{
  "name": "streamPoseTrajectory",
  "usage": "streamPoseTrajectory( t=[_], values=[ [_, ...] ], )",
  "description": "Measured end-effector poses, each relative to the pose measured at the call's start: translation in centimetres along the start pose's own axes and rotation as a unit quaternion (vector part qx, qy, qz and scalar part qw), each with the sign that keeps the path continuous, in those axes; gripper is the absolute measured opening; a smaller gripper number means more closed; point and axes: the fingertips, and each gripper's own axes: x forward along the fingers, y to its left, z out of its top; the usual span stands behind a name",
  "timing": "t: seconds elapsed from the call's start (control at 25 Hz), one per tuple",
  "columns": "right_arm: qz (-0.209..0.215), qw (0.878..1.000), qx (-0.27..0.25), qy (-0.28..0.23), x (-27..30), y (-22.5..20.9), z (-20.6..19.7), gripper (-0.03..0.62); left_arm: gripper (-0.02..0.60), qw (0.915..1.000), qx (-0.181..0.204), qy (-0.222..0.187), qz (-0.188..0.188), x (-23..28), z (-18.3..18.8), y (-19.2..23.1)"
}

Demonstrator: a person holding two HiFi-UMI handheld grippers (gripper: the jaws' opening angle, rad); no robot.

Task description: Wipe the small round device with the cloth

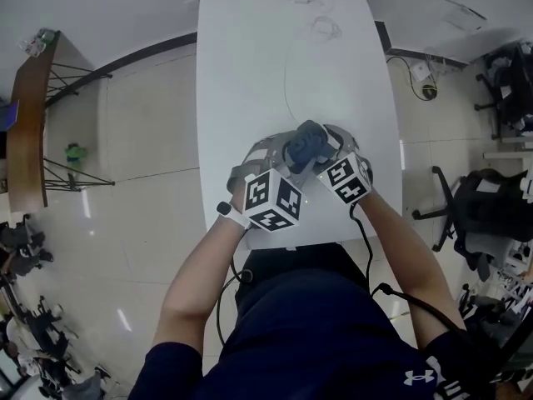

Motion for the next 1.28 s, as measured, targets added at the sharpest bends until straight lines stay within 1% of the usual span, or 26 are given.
streamPoseTrajectory(
  t=[0.08,0.16,0.2,0.28,0.36,0.48,0.6,0.72,0.8,0.88,1.0,1.12,1.2,1.24,1.28],
  values=[
    [-0.018,1.000,0.003,0.004,0.7,-0.3,-0.1,0.407,0.152,0.9995,0.028,0.016,0.000,1.0,-0.3,-0.6],
    [-0.034,0.999,0.010,0.002,0.9,-0.8,-0.4,0.354,0.152,0.9985,0.048,0.027,0.006,1.7,-0.8,-0.9],
    [-0.037,0.999,0.014,0.000,0.9,-0.9,-0.5,0.350,0.152,0.9980,0.054,0.032,0.012,1.9,-1.2,-0.9],
    [-0.037,0.999,0.018,-0.004,0.9,-0.9,-0.6,0.344,0.152,0.9974,0.054,0.042,0.026,2.2,-2.2,-0.3],
    [-0.034,0.999,0.016,-0.004,0.9,-0.9,-0.6,0.342,0.153,0.9970,0.042,0.053,0.039,2.1,-3.3,0.7],
    [-0.029,0.999,0.014,-0.003,0.8,-1.1,-0.7,0.342,0.153,0.9962,0.026,0.070,0.046,2.0,-4.9,1.9],
    [-0.025,1.000,0.013,-0.002,0.8,-1.0,-0.6,0.342,0.152,0.9958,0.015,0.085,0.030,2.2,-6.8,2.3],
    [-0.018,1.000,0.022,-0.001,0.9,-0.9,-0.9,0.342,0.153,0.9948,0.017,0.100,0.009,3.1,-8.3,2.0],
    [-0.015,1.000,0.028,-0.001,0.9,-0.8,-1.1,0.342,0.153,0.9933,0.032,0.111,-0.005,4.0,-9.0,1.5],
    [-0.014,1.000,0.028,-0.002,0.8,-0.8,-1.0,0.342,0.152,0.9900,0.059,0.127,-0.019,5.0,-9.7,1.0],
    [-0.012,1.000,0.028,-0.002,0.9,-0.8,-0.8,0.342,0.153,0.9815,0.098,0.161,-0.033,6.3,-11.3,0.8],
    [-0.011,1.000,0.029,-0.001,0.9,-1.0,-1.1,0.341,0.153,0.9747,0.112,0.188,-0.044,7.0,-12.1,0.5],
    [-0.009,0.999,0.032,0.001,0.8,-1.0,-1.3,0.341,0.153,0.9749,0.108,0.191,-0.038,6.7,-11.7,0.9],
    [-0.007,0.999,0.033,0.001,0.9,-0.9,-1.3,0.341,0.153,0.9778,0.095,0.184,-0.031,6.2,-11.1,1.4],
    [-0.005,0.999,0.034,0.001,0.9,-0.8,-1.3,0.341,0.153,0.9822,0.073,0.171,-0.025,5.5,-10.4,2.1]
  ],
)
